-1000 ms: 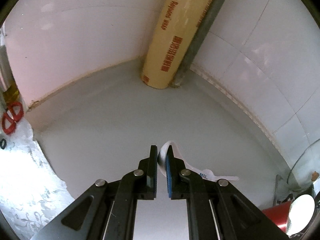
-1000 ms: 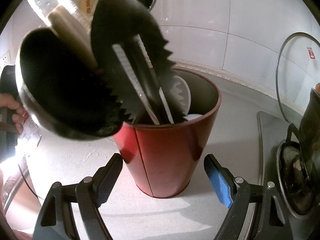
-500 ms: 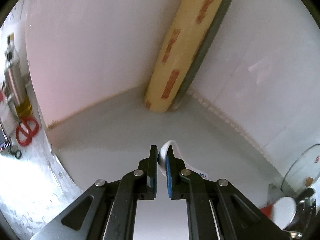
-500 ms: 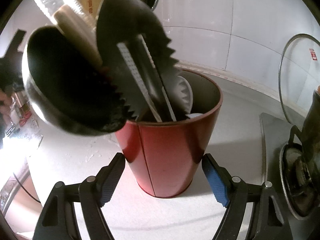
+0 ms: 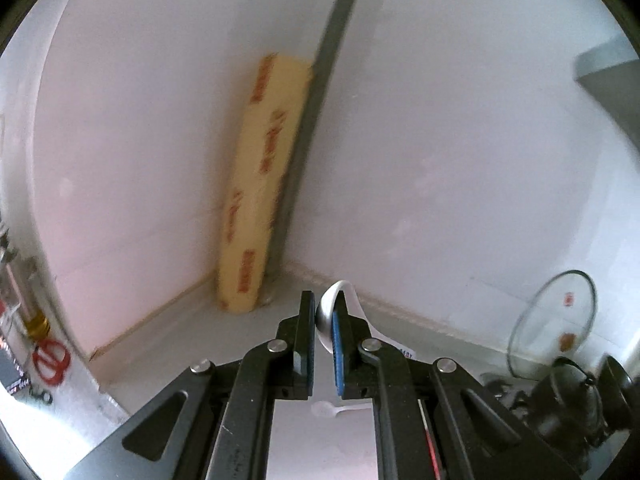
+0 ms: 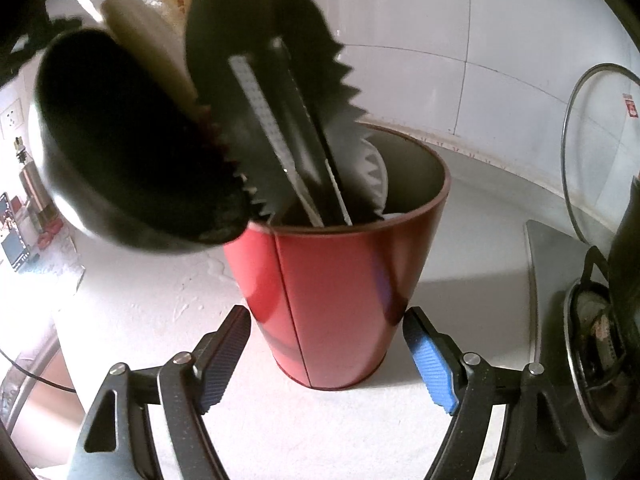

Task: Organize utensils
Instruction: 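Lift the white measuring spoon with the left tool and carry it over the red pot, then lower the white measuring spoon into the red pot and open the left tool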

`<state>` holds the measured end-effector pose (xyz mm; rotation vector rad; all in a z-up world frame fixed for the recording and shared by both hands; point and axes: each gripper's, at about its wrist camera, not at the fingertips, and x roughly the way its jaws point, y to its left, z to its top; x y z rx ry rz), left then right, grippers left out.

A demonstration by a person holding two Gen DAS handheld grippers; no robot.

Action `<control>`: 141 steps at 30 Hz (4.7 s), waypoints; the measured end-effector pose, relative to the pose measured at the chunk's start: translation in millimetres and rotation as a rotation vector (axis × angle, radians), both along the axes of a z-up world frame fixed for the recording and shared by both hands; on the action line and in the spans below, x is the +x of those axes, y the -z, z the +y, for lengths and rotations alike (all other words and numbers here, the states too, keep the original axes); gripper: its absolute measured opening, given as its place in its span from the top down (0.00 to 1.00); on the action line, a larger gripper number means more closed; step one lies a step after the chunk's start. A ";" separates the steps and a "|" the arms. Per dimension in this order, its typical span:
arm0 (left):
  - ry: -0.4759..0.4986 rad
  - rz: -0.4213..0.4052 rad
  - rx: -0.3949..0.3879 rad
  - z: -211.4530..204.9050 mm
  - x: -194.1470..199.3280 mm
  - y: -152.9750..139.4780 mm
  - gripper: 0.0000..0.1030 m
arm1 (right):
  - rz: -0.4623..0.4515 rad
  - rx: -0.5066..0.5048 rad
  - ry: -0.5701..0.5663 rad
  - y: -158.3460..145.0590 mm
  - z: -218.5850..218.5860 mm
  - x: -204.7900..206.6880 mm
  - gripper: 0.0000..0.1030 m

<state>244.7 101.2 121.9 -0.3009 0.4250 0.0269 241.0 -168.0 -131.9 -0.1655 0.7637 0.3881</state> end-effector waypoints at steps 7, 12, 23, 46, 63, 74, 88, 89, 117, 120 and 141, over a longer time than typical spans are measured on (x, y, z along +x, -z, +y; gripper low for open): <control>0.109 -0.067 0.021 -25.5 -8.5 -17.0 0.93 | -0.002 -0.001 -0.002 2.2 0.0 5.5 0.22; 0.199 -0.108 0.055 -46.1 -8.7 -22.4 0.93 | -0.003 -0.002 -0.005 1.3 0.5 2.7 0.22; 0.353 -0.120 0.091 -88.3 -9.8 -25.2 0.93 | 0.001 -0.001 -0.006 -2.8 -0.4 -0.7 0.22; 0.344 -0.035 0.387 -155.6 9.6 11.4 0.93 | 0.002 0.010 -0.008 -2.9 -4.3 -2.8 0.22; 0.479 0.087 0.387 -169.8 16.1 34.3 0.92 | 0.003 0.012 -0.007 -2.1 -4.2 -2.1 0.22; 0.558 0.113 0.371 -174.7 10.6 32.6 0.92 | 0.003 0.012 -0.007 -1.6 -4.6 -1.1 0.22; 0.570 0.129 0.347 -174.3 16.8 36.6 0.95 | 0.004 0.013 -0.007 -1.1 -4.4 -0.2 0.22; 0.590 0.138 0.347 -176.1 16.7 38.2 0.95 | 0.004 0.013 -0.007 -1.2 -4.4 -0.2 0.22; 0.623 0.108 0.237 -167.3 16.7 29.9 0.95 | 0.001 0.013 -0.005 -1.2 -9.0 -0.1 0.22; 0.607 0.082 0.198 -159.4 20.5 25.2 0.95 | 0.001 0.014 -0.005 -1.6 -9.2 -1.1 0.22; 0.653 0.228 0.281 -182.3 28.9 52.7 0.89 | 0.003 0.016 -0.005 -2.1 -7.8 -1.4 0.22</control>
